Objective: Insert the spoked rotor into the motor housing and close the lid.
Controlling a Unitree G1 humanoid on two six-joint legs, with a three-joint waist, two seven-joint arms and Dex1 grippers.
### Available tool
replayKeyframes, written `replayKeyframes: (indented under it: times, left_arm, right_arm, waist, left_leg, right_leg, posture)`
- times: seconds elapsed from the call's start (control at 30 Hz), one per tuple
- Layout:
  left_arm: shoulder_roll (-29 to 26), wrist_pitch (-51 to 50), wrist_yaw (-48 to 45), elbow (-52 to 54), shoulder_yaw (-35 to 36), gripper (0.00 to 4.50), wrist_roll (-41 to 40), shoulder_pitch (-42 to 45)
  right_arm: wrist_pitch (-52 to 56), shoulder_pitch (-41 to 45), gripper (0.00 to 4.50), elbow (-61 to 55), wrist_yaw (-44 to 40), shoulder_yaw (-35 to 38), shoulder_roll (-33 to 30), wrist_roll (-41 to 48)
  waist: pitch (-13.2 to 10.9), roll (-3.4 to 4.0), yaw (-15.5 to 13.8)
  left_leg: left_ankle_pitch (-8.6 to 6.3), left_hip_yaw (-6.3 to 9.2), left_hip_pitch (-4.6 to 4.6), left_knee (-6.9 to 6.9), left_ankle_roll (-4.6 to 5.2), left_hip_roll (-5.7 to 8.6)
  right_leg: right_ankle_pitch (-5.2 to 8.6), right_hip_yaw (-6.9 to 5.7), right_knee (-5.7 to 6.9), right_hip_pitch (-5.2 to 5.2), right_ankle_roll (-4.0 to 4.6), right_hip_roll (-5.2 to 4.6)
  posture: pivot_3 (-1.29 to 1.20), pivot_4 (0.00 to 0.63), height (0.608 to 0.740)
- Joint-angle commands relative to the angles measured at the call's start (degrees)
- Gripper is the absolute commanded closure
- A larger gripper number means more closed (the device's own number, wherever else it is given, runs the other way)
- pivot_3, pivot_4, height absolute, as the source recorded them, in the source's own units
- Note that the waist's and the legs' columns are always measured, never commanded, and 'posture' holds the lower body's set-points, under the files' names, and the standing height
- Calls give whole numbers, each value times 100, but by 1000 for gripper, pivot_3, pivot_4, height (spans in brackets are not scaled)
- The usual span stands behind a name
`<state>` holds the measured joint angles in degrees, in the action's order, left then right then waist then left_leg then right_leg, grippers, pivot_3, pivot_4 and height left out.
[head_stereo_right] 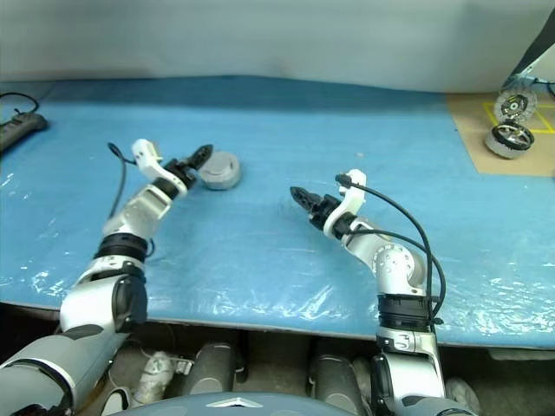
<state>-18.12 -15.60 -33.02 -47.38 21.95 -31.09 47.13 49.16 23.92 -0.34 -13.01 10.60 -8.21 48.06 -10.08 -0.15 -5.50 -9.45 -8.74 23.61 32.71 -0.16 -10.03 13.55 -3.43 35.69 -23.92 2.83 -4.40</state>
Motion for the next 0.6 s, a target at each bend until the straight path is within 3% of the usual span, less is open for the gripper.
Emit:
replayKeyframes:
  times: [0.03,0.13,0.3,0.47,0.6]
  left_arm:
    - [-210,-214,-307,828,-197,35,83,-273]
    - [-205,-267,-550,1883,-661,35,245,-751]
    - [-254,519,-741,3915,-1742,35,1103,-1934]
    - [39,900,-168,5141,-2118,35,1578,-2904]
    - [196,820,411,5437,-2075,35,1826,-3458]
  right_arm:
    - [57,69,1951,-287,-170,36,-80,85]
    - [77,61,1951,-753,-319,-185,-364,-96]
    - [-627,-336,1951,-1708,-232,-944,-1209,-1538]
    - [-1736,-1183,1951,-2291,844,-1368,-1506,-3538]
    - [-2278,-2251,1951,-2755,1516,-1223,-1304,-4386]
  waist:
    - [0,0,-1]
    - [0,2,-25]
    - [-1,2,-25]
    - [0,3,17]
    - [1,4,17]
  left_leg:
    - [0,0,-3,-1,0,0]
    - [-2,-1,-8,0,-3,1]
    - [-9,-2,-22,-1,-15,-1]
    - [-11,-6,-73,-23,-18,-11]
    - [-12,-9,-76,-25,-19,-10]
  right_leg:
    - [2,0,0,2,3,0]
    - [4,-1,-2,15,6,-3]
    - [4,-4,-12,39,5,-8]
    - [5,-3,-33,80,3,2]
    - [7,-1,-38,80,0,3]
  posture:
    - [0,150,740]
    - [0,150,740]
    - [0,150,740]
    - [0,150,740]
    - [0,150,740]
